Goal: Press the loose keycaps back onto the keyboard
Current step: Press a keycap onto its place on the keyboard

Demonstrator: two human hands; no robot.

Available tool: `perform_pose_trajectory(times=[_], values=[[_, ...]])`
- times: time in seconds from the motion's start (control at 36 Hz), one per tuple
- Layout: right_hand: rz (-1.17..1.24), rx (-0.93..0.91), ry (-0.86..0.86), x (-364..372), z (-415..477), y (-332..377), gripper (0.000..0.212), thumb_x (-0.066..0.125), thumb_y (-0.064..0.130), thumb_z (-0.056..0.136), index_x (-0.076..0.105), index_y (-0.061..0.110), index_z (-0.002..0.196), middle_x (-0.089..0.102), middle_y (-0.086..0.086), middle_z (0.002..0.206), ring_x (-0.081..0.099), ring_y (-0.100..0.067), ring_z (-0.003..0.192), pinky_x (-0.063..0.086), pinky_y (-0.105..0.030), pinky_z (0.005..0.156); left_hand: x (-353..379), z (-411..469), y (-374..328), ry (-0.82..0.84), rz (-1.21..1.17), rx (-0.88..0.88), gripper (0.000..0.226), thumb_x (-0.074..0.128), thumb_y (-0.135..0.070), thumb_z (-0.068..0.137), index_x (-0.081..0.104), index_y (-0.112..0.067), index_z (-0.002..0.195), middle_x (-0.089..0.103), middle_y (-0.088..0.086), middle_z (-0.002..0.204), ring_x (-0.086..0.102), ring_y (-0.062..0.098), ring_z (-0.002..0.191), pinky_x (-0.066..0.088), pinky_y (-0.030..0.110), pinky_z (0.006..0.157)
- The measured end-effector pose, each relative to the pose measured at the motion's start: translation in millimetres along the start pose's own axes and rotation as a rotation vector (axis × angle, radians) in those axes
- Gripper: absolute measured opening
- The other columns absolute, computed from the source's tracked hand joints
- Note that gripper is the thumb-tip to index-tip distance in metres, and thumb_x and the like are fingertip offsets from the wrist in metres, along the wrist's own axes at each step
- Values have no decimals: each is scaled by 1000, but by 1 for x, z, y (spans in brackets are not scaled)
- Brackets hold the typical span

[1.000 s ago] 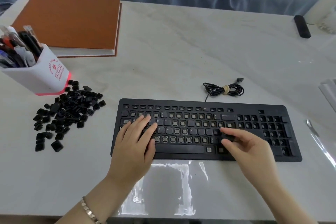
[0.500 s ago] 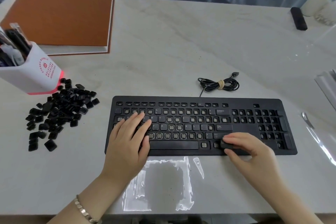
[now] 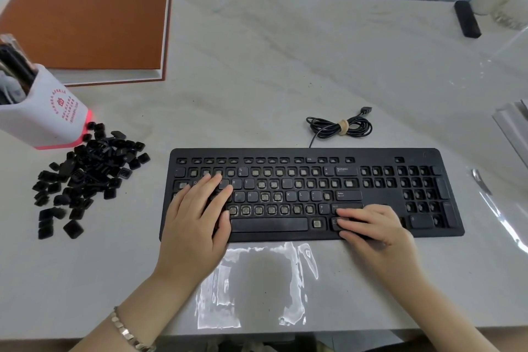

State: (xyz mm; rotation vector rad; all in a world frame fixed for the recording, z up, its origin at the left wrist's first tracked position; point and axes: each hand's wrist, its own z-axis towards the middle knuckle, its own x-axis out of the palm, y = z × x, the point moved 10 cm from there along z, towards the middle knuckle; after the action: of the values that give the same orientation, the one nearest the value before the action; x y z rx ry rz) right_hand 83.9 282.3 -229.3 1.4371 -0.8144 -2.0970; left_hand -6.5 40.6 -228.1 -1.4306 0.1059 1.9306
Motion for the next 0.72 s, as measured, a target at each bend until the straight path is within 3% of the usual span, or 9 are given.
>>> perform_pose_trajectory(times=[0.19,0.28,0.39,0.53,0.72], values=[[-10,-28,-26,2,1,1,25,70,17,70,69,29,92,55,44,104,45,3,94,35,-6,87,1,1,0,5,0,-2,37,42,-19,91,64,-4,117,57,14,128,46,26,125,32,43,106],[-33,-113,-23,3,-2,9,19,61,26,81,70,20,96,60,29,109,44,1,95,35,-9,89,0,1,0,4,1,0,37,42,-19,91,64,-4,117,57,14,128,46,26,125,30,41,106],[-68,-154,-40,3,-7,12,34,48,35,93,73,12,94,64,9,107,44,-1,95,35,-12,91,1,0,0,7,-1,3,37,42,-19,91,64,-4,118,57,14,129,46,26,125,32,43,106],[-59,-162,-44,2,-8,15,23,54,18,86,74,6,90,66,-1,104,54,-11,94,39,-16,90,1,1,0,10,-2,-3,37,42,-19,91,64,-4,118,57,14,128,47,25,125,32,44,106],[-228,-175,0,-3,-1,25,14,66,4,71,75,2,82,69,-5,90,57,-8,87,44,-16,86,0,0,0,4,2,1,36,43,-18,91,64,-4,117,58,14,128,47,26,125,33,44,105]])
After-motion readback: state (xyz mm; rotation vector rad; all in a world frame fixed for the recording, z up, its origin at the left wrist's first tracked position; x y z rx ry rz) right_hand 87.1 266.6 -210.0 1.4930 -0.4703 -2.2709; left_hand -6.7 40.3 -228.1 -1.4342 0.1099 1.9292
